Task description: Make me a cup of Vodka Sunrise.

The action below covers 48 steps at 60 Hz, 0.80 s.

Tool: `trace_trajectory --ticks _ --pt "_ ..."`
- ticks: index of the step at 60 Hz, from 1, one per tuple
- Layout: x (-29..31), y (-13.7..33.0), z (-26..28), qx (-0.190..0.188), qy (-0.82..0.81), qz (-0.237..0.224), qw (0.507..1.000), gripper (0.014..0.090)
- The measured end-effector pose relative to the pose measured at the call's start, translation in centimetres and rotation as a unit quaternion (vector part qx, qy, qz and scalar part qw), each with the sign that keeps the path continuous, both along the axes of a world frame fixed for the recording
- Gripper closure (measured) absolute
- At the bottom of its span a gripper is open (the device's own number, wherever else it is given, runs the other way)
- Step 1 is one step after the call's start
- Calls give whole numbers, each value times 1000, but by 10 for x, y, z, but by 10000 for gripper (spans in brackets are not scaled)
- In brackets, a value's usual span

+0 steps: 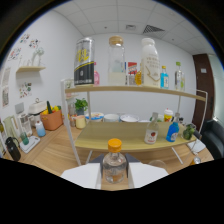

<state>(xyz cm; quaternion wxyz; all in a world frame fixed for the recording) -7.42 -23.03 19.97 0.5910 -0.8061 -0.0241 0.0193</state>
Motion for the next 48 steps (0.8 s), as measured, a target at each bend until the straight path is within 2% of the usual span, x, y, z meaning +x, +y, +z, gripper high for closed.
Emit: trace_trajectory --ticks 13,26,34,48 --pt "-9 -13 -63 -37 17 2 999 695" --pt "-5 9 -112 -52 15 -12 998 697" --pt "-3 21 -143 -74 12 -21 997 696" --pt "-5 28 -170 -104 7 -18 994 695"
